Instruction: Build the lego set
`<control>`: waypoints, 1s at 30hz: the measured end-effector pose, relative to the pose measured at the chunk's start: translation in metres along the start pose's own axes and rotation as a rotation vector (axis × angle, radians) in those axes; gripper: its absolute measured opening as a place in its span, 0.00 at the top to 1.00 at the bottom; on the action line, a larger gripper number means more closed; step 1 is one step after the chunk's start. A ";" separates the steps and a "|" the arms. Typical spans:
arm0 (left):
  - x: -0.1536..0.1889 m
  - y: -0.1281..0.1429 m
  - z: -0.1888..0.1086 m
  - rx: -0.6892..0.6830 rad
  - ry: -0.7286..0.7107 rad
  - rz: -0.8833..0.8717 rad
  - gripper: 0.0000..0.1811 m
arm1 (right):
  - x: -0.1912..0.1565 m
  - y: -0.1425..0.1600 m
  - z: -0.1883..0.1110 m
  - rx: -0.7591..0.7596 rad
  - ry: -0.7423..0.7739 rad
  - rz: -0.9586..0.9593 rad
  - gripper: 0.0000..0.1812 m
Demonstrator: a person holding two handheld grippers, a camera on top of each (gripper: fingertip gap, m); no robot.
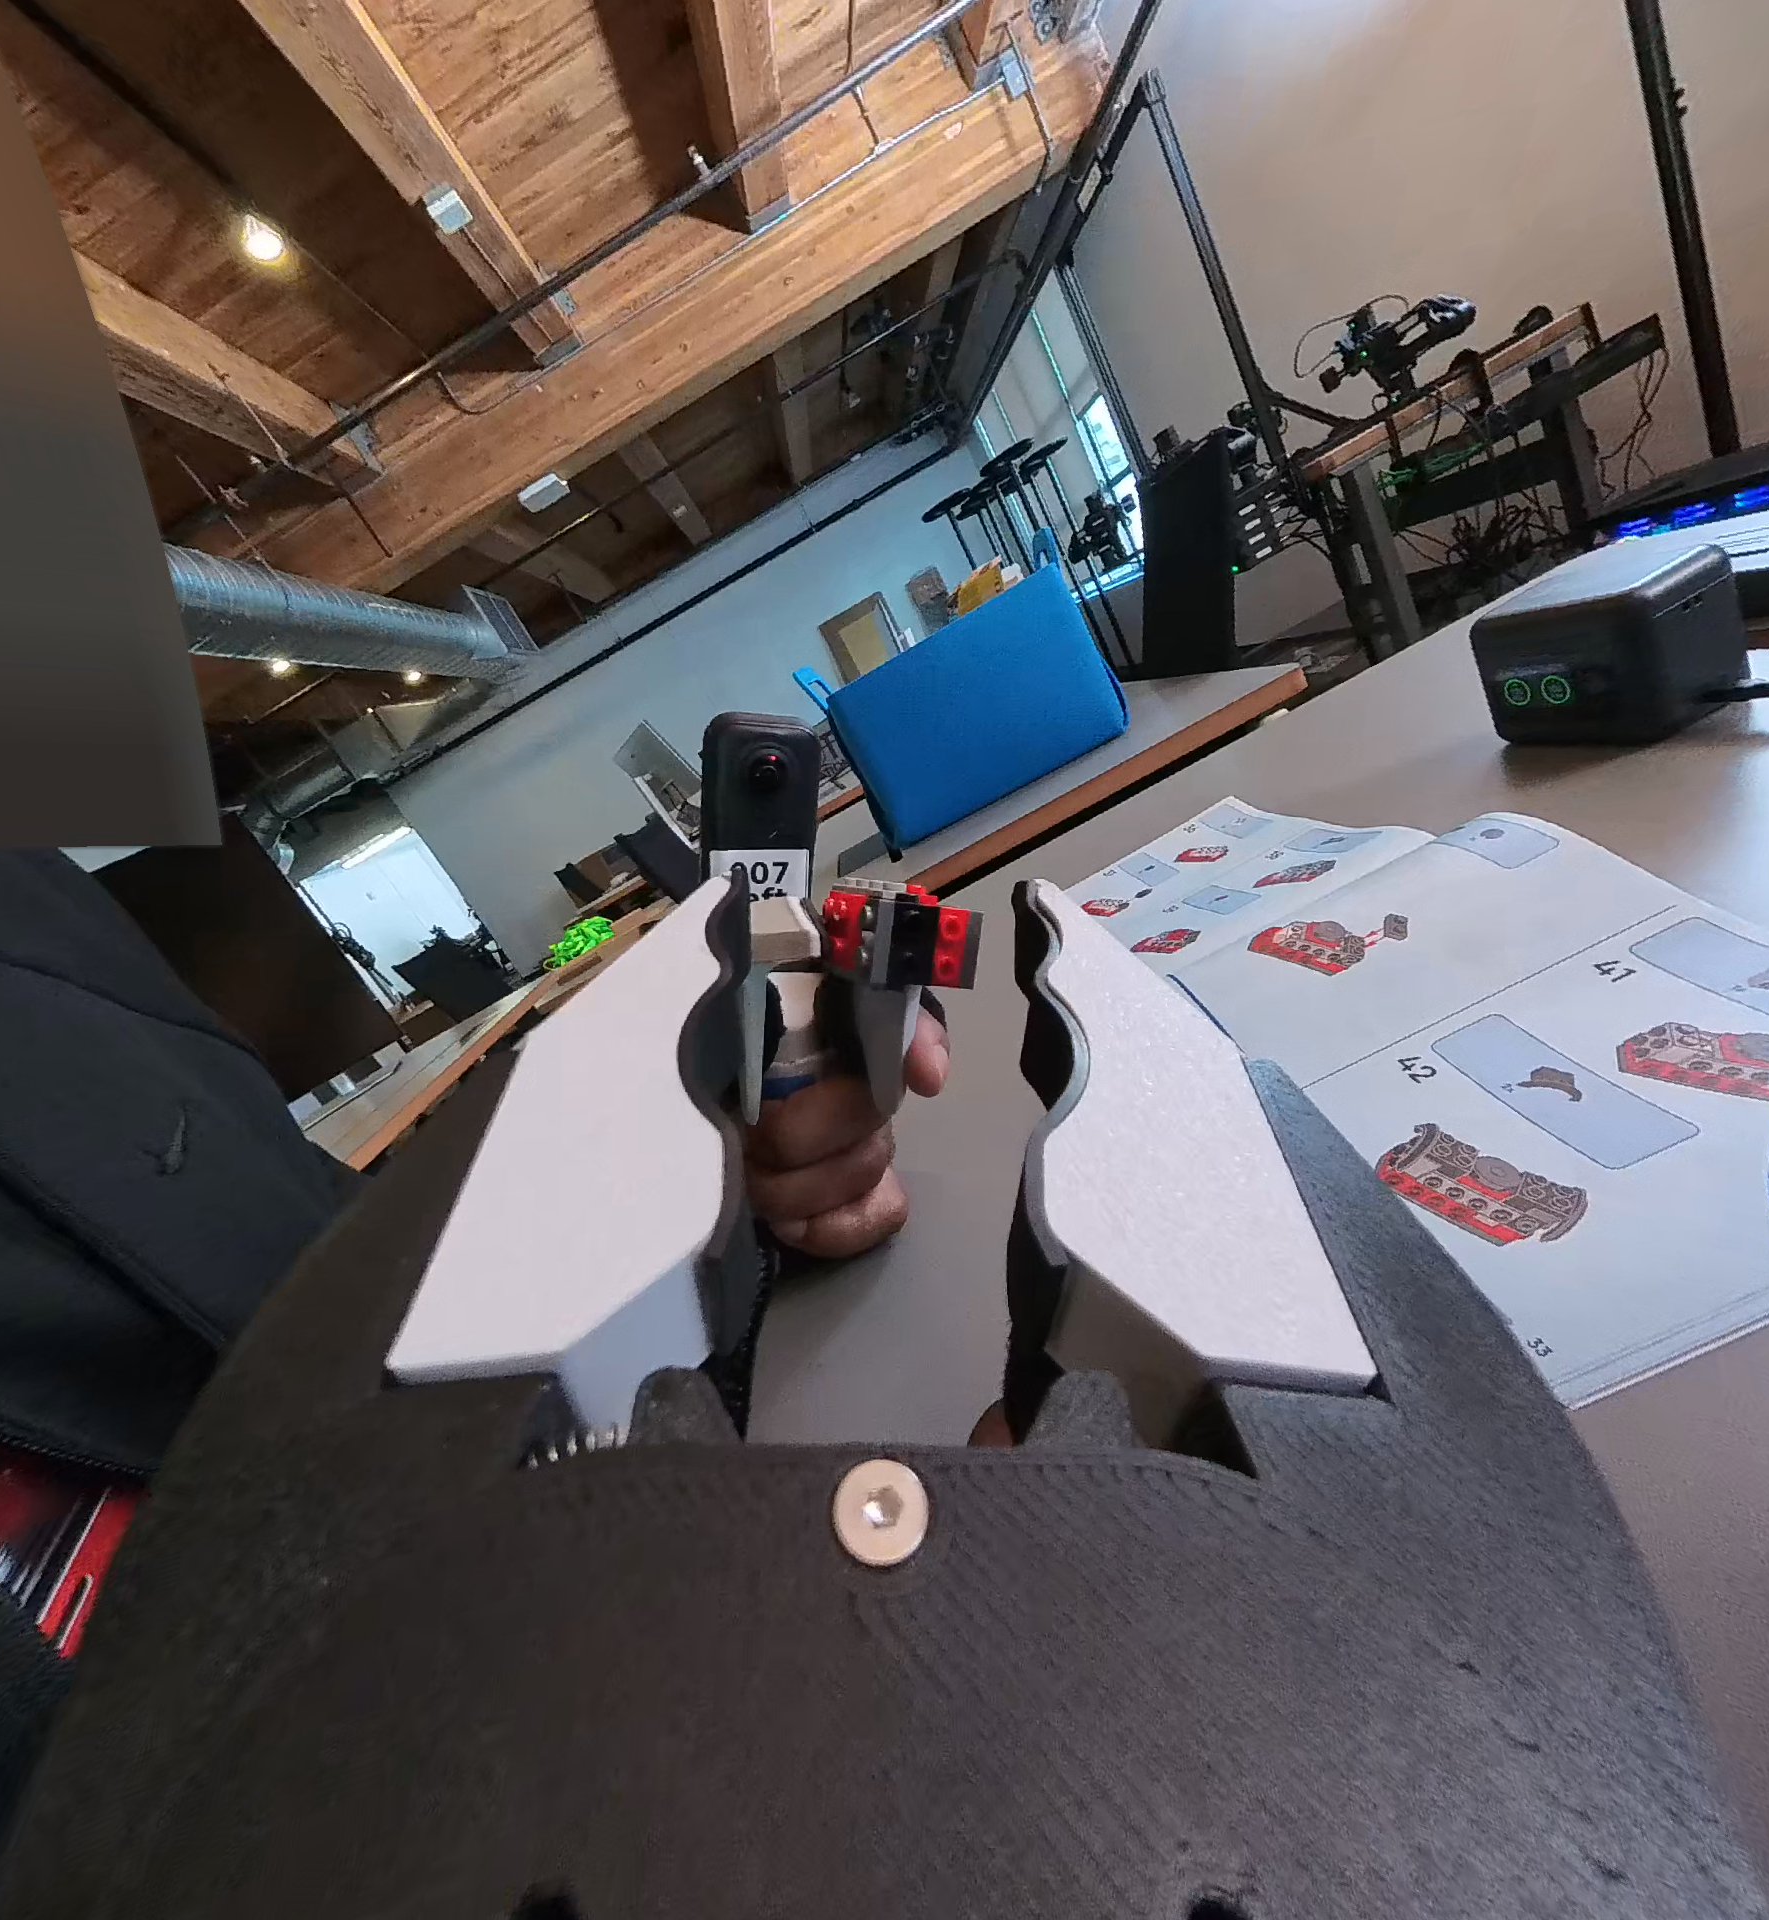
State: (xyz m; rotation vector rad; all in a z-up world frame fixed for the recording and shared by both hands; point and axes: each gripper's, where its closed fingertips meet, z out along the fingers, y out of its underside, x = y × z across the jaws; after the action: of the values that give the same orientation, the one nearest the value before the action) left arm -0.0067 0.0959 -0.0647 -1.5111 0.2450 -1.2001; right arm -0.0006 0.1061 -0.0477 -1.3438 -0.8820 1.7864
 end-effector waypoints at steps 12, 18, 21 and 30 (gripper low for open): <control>0.000 0.002 0.000 -0.011 0.001 -0.008 0.86 | -0.001 0.003 0.001 -0.019 -0.001 -0.012 0.72; -0.001 0.001 -0.002 -0.005 0.016 -0.067 0.86 | 0.003 0.008 -0.004 -0.114 -0.005 -0.080 0.72; 0.002 0.002 -0.002 -0.008 0.040 -0.102 0.86 | 0.004 0.013 -0.006 -0.163 0.010 -0.170 0.72; 0.002 0.008 0.000 -0.050 0.073 -0.217 0.86 | 0.002 0.028 -0.007 -0.286 0.051 -0.449 0.72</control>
State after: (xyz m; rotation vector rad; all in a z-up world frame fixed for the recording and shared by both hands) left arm -0.0023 0.0916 -0.0708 -1.5687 0.1630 -1.4320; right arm 0.0017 0.0941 -0.0741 -1.2326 -1.3299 1.3113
